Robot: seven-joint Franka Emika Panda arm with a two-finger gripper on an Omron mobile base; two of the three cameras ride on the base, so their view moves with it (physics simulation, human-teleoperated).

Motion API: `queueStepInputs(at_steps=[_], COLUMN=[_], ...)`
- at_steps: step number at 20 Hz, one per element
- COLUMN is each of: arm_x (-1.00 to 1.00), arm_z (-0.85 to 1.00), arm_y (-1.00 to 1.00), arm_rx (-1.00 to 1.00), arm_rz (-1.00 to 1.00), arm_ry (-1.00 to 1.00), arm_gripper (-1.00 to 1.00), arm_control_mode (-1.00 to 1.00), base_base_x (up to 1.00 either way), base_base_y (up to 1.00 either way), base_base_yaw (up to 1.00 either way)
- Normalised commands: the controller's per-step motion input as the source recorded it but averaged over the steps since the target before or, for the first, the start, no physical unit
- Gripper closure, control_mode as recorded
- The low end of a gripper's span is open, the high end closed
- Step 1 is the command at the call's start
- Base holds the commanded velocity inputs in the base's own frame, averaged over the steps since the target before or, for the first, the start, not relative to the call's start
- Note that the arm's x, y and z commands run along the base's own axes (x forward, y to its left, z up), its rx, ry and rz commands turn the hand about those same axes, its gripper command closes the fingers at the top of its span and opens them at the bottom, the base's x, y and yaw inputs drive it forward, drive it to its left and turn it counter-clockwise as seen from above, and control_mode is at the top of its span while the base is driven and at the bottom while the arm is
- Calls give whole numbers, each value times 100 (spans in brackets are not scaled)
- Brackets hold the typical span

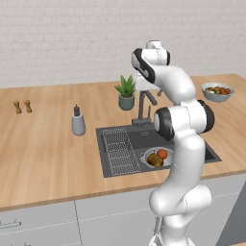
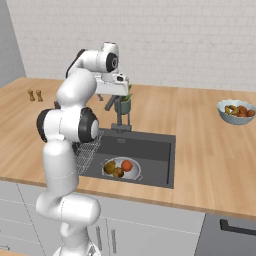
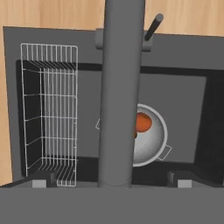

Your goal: Put the colander in the sink, put the pear, pear, orange in the colander, and turn on the sink faucet and pour water over the colander.

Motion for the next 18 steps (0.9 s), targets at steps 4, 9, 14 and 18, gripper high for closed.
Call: queueStepInputs(at_steps=[4, 9, 14, 18], arm_x=[-29, -13, -9, 0], arm_z=[0, 3, 27, 0], arm_y=[-19, -33, -5, -33], arm_rx=[0, 0, 1, 4], arm_rz=[0, 0, 1, 3], arm_ry=[-1, -1, -6, -10], arm_gripper=[-100, -100, -100, -100], arm_control_mode=[-100, -100, -100, -100], base_base_x=[0, 0, 0, 0], base_base_y=[0, 0, 0, 0], base_base_yaw=[0, 0, 0, 0])
